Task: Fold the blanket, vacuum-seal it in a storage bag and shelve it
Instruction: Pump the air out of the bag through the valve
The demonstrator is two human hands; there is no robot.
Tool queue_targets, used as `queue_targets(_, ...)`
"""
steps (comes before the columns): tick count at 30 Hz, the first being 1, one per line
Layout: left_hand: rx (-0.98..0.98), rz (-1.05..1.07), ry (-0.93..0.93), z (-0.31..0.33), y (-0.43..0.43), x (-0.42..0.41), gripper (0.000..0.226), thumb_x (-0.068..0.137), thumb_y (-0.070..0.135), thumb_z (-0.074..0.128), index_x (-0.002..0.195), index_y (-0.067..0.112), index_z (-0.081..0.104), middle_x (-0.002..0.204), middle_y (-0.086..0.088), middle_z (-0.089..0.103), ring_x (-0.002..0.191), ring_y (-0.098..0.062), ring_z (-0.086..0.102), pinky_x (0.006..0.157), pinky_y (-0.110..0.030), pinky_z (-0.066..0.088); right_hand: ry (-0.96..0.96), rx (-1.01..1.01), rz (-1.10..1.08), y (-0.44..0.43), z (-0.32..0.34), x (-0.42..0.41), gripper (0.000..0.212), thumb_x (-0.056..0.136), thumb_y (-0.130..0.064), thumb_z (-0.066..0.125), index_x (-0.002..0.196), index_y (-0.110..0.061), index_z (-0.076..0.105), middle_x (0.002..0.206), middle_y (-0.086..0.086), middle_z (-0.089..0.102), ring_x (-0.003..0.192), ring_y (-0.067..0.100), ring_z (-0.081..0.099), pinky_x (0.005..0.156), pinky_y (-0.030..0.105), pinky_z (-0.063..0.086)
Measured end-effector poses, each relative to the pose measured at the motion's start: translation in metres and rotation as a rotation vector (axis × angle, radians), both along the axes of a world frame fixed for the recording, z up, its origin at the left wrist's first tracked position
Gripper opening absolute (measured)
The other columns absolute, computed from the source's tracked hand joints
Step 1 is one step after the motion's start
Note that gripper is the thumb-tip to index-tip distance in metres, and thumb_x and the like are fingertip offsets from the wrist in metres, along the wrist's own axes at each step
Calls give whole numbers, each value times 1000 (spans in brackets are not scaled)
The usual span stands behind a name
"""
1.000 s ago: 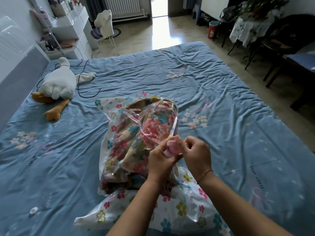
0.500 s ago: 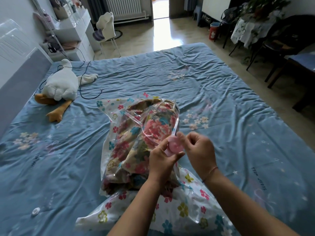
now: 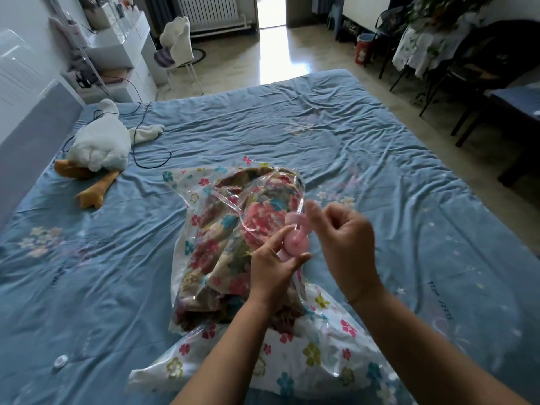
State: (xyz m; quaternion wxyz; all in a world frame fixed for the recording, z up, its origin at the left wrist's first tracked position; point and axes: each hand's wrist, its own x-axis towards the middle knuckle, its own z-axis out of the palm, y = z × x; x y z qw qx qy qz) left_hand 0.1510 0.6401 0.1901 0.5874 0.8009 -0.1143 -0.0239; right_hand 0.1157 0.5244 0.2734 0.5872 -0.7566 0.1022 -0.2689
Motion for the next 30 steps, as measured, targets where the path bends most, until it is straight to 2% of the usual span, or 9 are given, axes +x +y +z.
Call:
queue_targets(4, -22, 22, 20, -3, -1, 0, 69, 67, 31, 86, 129, 18, 60, 124, 3, 67, 116, -9, 62, 99, -40, 51, -259, 83, -56, 5, 33, -6, 53, 88, -46, 62, 59, -11, 35, 64, 38, 57, 53, 41, 58, 49, 46, 41)
queue_targets(8, -26, 12, 11, -3, -2, -5, 57, 69, 31, 84, 122, 19, 66, 114, 6, 71, 107, -6, 66, 93, -39, 54, 149, -120, 6, 2, -30, -4, 63, 78, -78, 48, 53, -22, 34, 47, -5, 52, 44, 11, 44, 48, 33, 37)
queue_targets(10, -37, 10, 26, -2, -2, -7, 53, 69, 26, 85, 119, 19, 67, 112, 7, 72, 105, -5, 66, 92, -38, 55, 270, -89, 19, -1, -40, -3, 67, 69, -83, 50, 51, -20, 39, 45, -10, 42, 45, 7, 36, 51, 31, 35)
queue_targets(14, -20, 19, 12, 0, 0, -1, 74, 63, 47, 82, 129, 21, 61, 123, 6, 67, 115, -6, 62, 98, -38, 52, -83, 75, 15, -1, 15, -4, 61, 83, -59, 62, 57, -6, 43, 63, 26, 64, 53, 37, 56, 54, 45, 44)
queue_targets(17, -15, 30, 20, -2, -1, -1, 74, 63, 46, 82, 129, 21, 61, 124, 5, 67, 115, -7, 62, 99, -39, 51, -276, 130, -40, 1, 37, -4, 54, 87, -45, 63, 58, -7, 37, 58, 26, 59, 49, 33, 49, 49, 39, 39)
queue_targets(20, -24, 32, 25, -4, -2, -4, 65, 65, 32, 87, 125, 21, 64, 119, 5, 69, 111, -7, 64, 97, -39, 53, -45, 40, 5, 2, -9, -4, 59, 85, -63, 56, 59, -13, 38, 57, 14, 61, 52, 29, 58, 51, 43, 45)
queue_targets(24, -41, 18, 29, -3, -2, -9, 53, 68, 19, 86, 117, 27, 67, 113, 7, 71, 106, -3, 66, 94, -33, 54, 279, -66, 36, -4, -41, -4, 63, 70, -80, 52, 54, -21, 40, 49, -8, 41, 48, 9, 37, 53, 37, 39)
queue_targets(27, -32, 38, 25, -3, -2, -4, 64, 67, 25, 87, 126, 16, 63, 119, 4, 69, 112, -7, 64, 97, -37, 52, -1, 62, 30, 0, 2, -4, 59, 82, -58, 65, 57, -13, 38, 60, 20, 63, 56, 36, 61, 53, 44, 44)
queue_targets(30, -34, 44, 30, -1, 0, -3, 68, 66, 30, 87, 129, 17, 61, 124, 3, 67, 117, -9, 61, 101, -40, 50, -259, 180, 13, 4, 38, -6, 51, 87, -42, 67, 59, -13, 35, 64, 42, 54, 66, 55, 60, 52, 50, 40)
